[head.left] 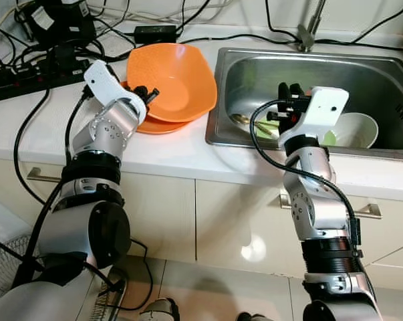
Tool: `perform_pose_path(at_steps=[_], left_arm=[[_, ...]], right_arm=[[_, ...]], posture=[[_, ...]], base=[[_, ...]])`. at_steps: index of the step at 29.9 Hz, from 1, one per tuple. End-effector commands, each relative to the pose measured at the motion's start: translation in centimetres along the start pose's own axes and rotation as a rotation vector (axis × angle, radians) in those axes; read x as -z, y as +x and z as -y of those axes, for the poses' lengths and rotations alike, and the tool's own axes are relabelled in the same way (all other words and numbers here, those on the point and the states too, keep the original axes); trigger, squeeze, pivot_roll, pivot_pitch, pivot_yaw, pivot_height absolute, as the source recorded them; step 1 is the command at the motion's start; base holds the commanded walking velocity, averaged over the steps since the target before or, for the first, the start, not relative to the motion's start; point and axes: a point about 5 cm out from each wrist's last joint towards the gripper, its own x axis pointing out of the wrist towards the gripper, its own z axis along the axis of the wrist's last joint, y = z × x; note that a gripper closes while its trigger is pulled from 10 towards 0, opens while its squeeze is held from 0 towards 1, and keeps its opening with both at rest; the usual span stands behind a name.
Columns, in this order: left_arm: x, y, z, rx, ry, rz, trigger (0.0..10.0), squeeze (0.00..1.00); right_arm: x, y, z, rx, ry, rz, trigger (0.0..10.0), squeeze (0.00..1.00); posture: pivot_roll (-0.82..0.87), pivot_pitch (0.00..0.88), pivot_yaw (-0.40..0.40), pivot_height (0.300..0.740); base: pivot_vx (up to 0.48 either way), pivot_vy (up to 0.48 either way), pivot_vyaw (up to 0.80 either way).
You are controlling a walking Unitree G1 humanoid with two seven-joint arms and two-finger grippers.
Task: Kitchen organization
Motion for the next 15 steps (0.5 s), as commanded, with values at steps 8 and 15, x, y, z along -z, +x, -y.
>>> perform_pose_path(at_steps=[8, 15], left_arm=[[-1.8, -0.6, 0.7, 0.117, -0.036, 0.155, 0.0, 0.00], [-3.4, -2.0, 2.8, 0.328, -0.016, 0.332, 0.0, 0.00]], right_arm=[[-0.4, 0.4, -0.2, -0.003, 0.010, 0.014, 10.0, 0.00], [-0.4, 0.6, -0.2, -0.006, 0.012, 0.017, 10.0, 0.00]], posture=[[0.06, 0.070, 0.037, 0.740], [0.06, 0.062, 0.031, 0.740]], base=[[0.000, 0.000, 0.00], [0.000, 0.000, 0.00]])
